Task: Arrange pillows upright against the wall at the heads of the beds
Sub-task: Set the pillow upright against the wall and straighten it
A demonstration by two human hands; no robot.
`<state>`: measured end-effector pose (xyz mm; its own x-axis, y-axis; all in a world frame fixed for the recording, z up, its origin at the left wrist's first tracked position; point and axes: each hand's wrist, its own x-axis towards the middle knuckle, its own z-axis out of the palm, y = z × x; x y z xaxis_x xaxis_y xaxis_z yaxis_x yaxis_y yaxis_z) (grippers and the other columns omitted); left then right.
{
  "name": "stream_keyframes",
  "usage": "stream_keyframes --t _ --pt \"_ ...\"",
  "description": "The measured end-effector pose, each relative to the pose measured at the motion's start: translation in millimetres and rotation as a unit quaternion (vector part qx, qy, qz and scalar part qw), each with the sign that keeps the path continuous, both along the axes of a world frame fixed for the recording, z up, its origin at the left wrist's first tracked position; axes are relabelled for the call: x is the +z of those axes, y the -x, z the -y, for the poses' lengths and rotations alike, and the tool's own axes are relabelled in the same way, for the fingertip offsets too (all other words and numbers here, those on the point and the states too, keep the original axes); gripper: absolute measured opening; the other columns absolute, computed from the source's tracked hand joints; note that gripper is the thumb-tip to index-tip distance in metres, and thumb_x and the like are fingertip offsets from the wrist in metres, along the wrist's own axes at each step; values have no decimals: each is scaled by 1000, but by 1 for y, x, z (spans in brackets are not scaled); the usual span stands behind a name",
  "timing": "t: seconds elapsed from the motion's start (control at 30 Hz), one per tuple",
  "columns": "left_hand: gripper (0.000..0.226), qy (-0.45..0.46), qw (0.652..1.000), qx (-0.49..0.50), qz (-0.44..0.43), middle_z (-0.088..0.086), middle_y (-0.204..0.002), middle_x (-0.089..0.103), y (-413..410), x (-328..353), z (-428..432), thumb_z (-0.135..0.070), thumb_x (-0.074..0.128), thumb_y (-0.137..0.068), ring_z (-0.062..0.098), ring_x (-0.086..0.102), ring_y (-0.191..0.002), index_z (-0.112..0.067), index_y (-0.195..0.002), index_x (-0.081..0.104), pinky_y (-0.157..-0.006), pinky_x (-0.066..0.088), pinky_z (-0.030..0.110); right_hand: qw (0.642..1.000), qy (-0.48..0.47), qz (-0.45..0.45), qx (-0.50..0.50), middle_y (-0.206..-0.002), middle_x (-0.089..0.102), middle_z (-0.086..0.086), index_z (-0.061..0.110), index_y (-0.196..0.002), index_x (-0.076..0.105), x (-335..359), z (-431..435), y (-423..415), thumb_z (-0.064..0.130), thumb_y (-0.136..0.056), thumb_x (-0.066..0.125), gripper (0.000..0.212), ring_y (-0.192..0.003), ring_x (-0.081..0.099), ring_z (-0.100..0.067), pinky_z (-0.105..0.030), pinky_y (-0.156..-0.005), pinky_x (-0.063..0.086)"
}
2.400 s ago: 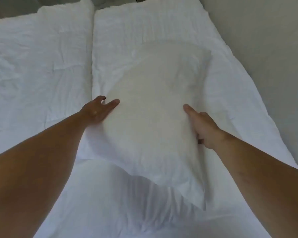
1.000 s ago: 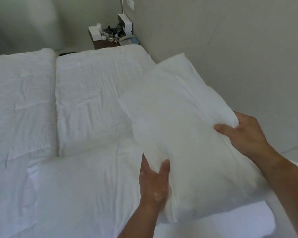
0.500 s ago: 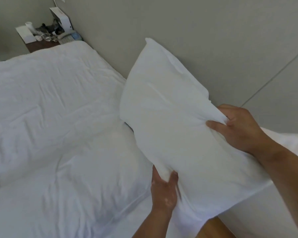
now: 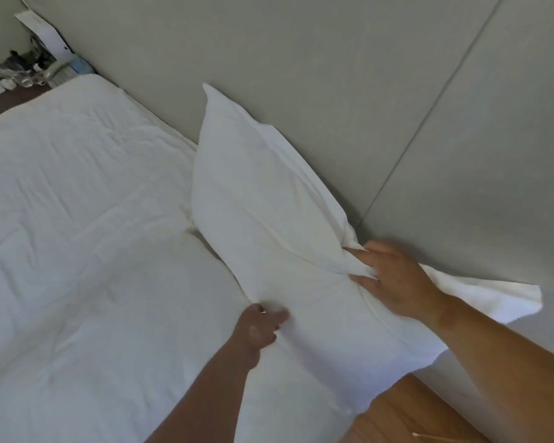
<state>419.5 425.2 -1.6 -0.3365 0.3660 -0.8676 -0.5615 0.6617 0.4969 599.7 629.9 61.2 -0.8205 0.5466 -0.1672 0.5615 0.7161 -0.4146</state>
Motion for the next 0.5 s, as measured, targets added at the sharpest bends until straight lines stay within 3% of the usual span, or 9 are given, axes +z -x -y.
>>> stream_keyframes --t 0.1,0.17,0.23,0.3,0.37,0.43,0.5 --pt "59 -22 997 -14 -75 13 -96 68 33 27 -28 -8 84 -83 23 62 -79 -5 -132 53 -65 48 28 999 14 9 -27 -101 52 10 39 -149 49 -8 -2 -16 46 -94 64 58 -96 55 -18 -25 -77 36" --pt "86 -42 987 -66 -141 19 -118 69 52 45 -51 -22 88 -74 30 68 -102 -7 -146 45 -85 53 37 999 19 10 -48 -102 49 12 41 -151 44 -7 -1 -20 51 -93 62 62 -100 53 -17 -25 -78 35" --pt "83 -28 949 -162 -268 19 -133 66 68 63 -77 -23 86 -80 34 66 -121 -11 -150 43 -100 53 43 997 30 18 -64 -105 49 13 44 -154 38 -1 2 -22 57 -92 60 67 -106 53 -16 -25 -80 35" --pt "82 -38 857 -275 -434 20 -134 65 87 76 -102 -24 87 -82 35 61 -128 -9 -150 45 -109 48 43 997 38 24 -70 -113 54 12 46 -156 31 3 7 -23 62 -90 57 73 -111 53 -17 -27 -86 39" --pt "89 -47 729 -404 -551 15 -151 51 105 93 -131 -28 83 -84 31 46 -142 -11 -159 36 -116 42 39 996 38 33 -76 -125 56 11 47 -158 23 6 13 -25 67 -87 55 80 -118 52 -16 -27 -95 39" --pt "98 -40 624 -510 -590 4 -169 24 122 111 -162 -34 79 -87 28 26 -154 -22 -165 22 -121 36 40 994 41 40 -90 -138 53 13 48 -159 15 7 17 -26 70 -84 55 88 -125 47 -14 -27 -105 34" --pt "105 3 497 -626 -601 -4 -175 8 138 125 -195 -42 80 -84 24 12 -159 -32 -166 15 -126 28 45 992 48 51 -103 -145 49 15 49 -159 9 9 20 -27 72 -80 56 95 -129 43 -13 -27 -108 32"
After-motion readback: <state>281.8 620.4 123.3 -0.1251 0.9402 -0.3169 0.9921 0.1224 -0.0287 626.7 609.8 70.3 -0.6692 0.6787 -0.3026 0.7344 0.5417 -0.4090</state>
